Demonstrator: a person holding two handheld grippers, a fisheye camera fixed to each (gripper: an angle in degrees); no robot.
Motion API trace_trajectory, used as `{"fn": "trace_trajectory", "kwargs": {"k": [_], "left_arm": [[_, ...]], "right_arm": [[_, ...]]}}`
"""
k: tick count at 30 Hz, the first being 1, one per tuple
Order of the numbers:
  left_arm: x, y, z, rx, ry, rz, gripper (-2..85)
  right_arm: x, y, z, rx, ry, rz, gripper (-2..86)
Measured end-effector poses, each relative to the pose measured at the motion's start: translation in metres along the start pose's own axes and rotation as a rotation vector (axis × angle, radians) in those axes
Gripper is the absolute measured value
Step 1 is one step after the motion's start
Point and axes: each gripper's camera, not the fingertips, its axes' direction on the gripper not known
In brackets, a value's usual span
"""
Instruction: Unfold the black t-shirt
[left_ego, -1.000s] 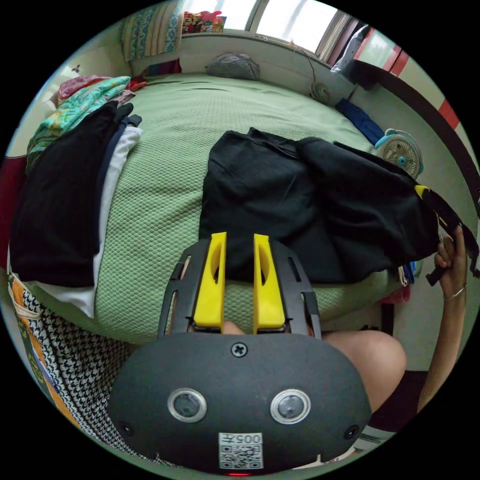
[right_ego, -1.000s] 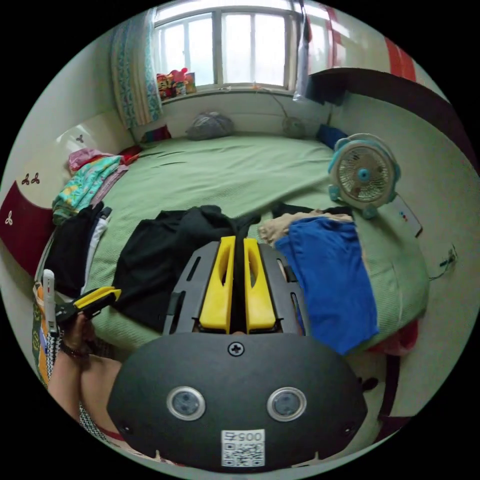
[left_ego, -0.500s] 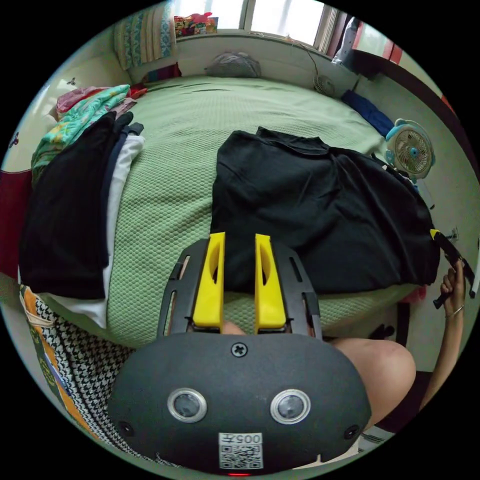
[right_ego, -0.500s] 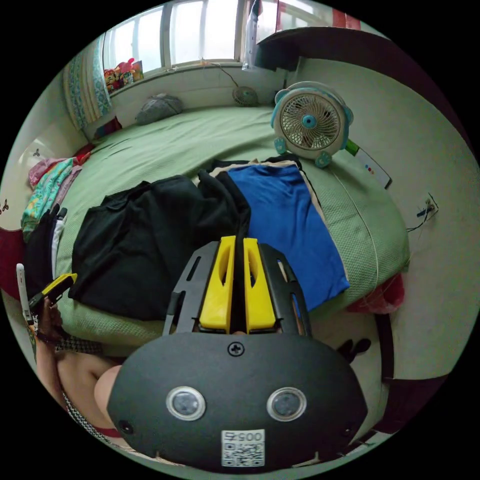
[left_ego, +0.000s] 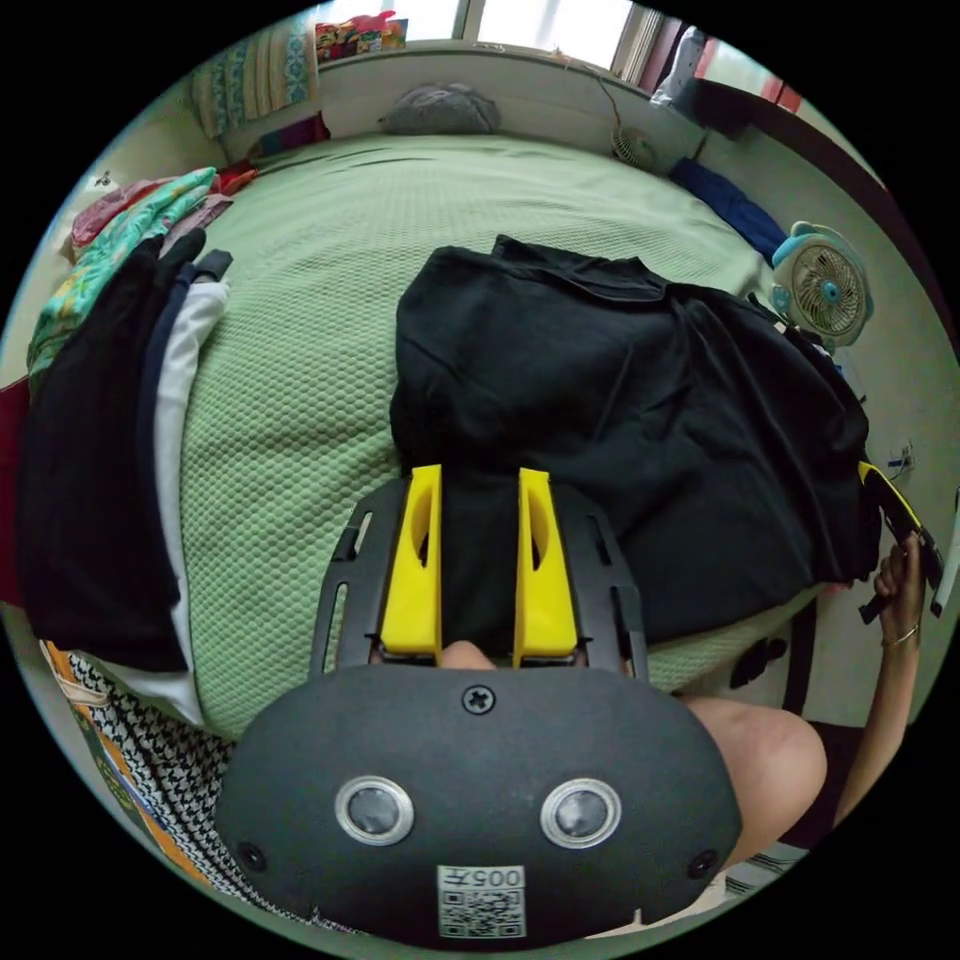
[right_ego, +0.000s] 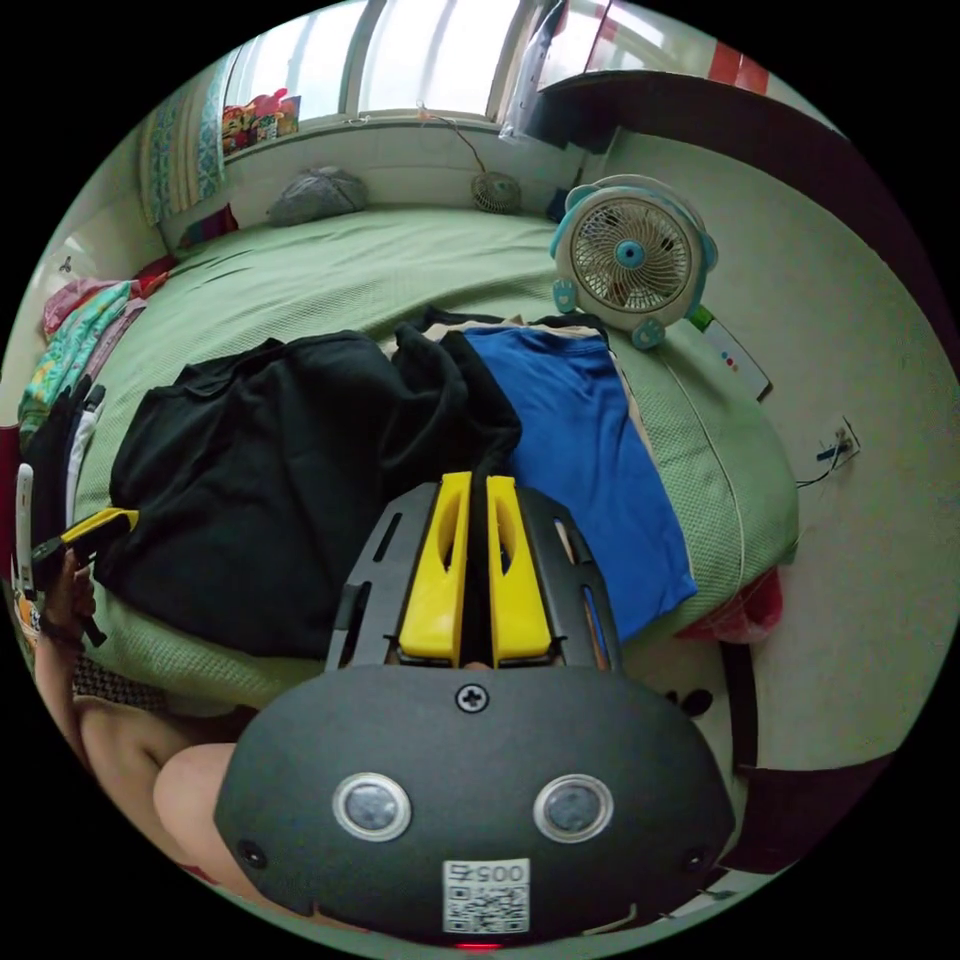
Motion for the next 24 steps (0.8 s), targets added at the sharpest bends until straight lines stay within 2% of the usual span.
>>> {"fn": "trace_trajectory", "kwargs": {"k": [4, 10, 16, 19, 24], "left_arm": [[0.003, -0.002, 0.001, -0.008, 0.029, 0.018, 5.1], [0.004, 0.0, -0.009, -0.008, 0.001, 0.01, 2.3], [0.003, 0.017, -0.025, 0.003, -0.162, 0.026, 2.0], [-0.021, 0.032, -0.035, 0.004, -0.135, -0.065, 2.1], [-0.06, 0.061, -0.053, 0.008, -0.192, -0.183, 2.2]], "right_arm": [[-0.005, 0.0, 0.002, 0.007, 0.017, 0.004, 2.3], [-0.011, 0.005, -0.005, 0.029, 0.031, -0.028, 2.3], [-0.022, 0.011, -0.012, 0.02, -0.03, -0.063, 2.7], [-0.037, 0.016, -0.012, 0.012, -0.053, -0.096, 2.8], [-0.069, 0.025, -0.01, -0.034, -0.175, -0.133, 2.7]]}}
